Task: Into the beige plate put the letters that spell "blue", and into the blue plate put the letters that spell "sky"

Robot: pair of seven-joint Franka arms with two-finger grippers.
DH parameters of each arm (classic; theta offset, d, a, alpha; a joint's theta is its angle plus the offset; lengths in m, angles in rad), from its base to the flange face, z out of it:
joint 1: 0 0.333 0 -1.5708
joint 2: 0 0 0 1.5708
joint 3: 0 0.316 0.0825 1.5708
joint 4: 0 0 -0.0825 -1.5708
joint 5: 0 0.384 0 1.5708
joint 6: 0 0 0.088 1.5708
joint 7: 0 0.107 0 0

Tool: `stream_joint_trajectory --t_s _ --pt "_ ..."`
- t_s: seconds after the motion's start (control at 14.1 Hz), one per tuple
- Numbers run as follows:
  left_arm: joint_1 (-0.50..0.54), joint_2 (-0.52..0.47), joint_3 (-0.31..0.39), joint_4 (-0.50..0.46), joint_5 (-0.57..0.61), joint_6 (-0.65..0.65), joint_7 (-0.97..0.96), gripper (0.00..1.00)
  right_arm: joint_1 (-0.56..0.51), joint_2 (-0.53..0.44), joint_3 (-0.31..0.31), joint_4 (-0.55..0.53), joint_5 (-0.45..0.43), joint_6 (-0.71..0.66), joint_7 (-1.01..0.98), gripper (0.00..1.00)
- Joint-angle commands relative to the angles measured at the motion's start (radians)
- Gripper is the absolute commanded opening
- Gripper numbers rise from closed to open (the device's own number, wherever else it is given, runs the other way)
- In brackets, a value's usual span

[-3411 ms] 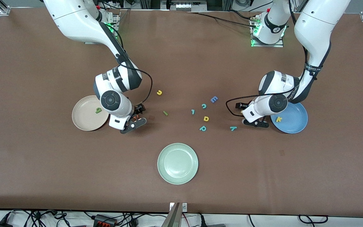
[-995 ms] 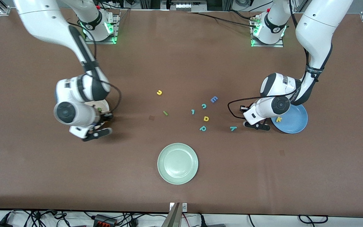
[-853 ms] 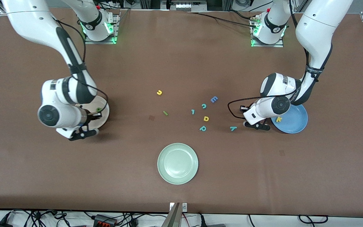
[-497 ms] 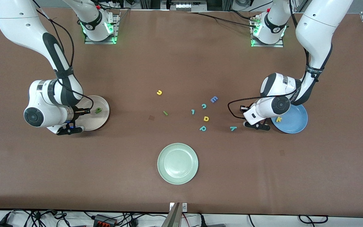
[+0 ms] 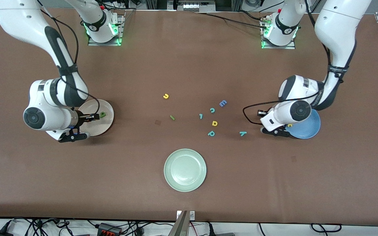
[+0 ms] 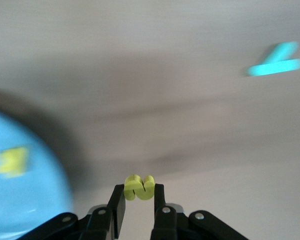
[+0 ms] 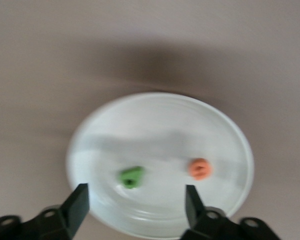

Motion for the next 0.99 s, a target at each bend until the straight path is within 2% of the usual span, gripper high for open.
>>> stream_joint_trajectory --t_s 0.0,0.21,0.28,0.36,0.43,0.5,0.57,0.64,0.71,0.78,0.92 --pt "0.062 -0.003 0.005 0.027 0.072 -0.058 0.030 0.02 0.136 0.006 -0.001 0.051 0.010 0.014 0.030 1.00" --pt "0.184 0.054 0.000 0.028 0.070 0.012 0.212 0.02 0.282 0.095 -0.002 0.175 0.010 0.019 0.030 1.00" --pt "0.201 0.071 0.000 0.028 0.070 0.018 0.236 0.08 0.325 0.123 -0.001 0.204 0.010 0.019 0.032 1.00" --pt "0.217 0.075 -0.003 0.030 0.066 0.017 0.238 0.39 0.375 0.158 -0.002 0.242 0.007 0.023 0.030 1.00" --pt "0.218 0.075 -0.004 0.030 0.067 0.018 0.239 0.99 0.406 0.190 -0.002 0.282 0.008 0.040 0.032 1.00" --pt "0.217 0.071 -0.009 0.030 0.066 0.014 0.239 1.00 0.426 0.213 -0.002 0.301 0.010 0.068 0.033 1.00" --pt "0.211 0.066 -0.018 0.031 0.066 0.006 0.236 1.00 0.441 0.220 -0.002 0.301 0.019 0.098 0.041 0.94" --pt "0.212 0.059 -0.039 0.031 0.066 0.002 0.231 1.00 0.454 0.230 -0.002 0.301 0.034 0.121 0.056 0.87" --pt "0.212 0.043 -0.065 0.033 0.063 -0.014 0.230 1.00 0.461 0.243 -0.002 0.301 0.036 0.134 0.061 0.70" --pt "0.212 0.036 -0.099 0.051 0.060 -0.043 0.228 1.00 0.474 0.255 -0.002 0.301 0.036 0.143 0.063 0.62" --pt "0.202 0.046 -0.144 0.139 0.056 -0.108 0.227 1.00 0.514 0.284 -0.002 0.309 0.033 0.161 0.096 0.62"
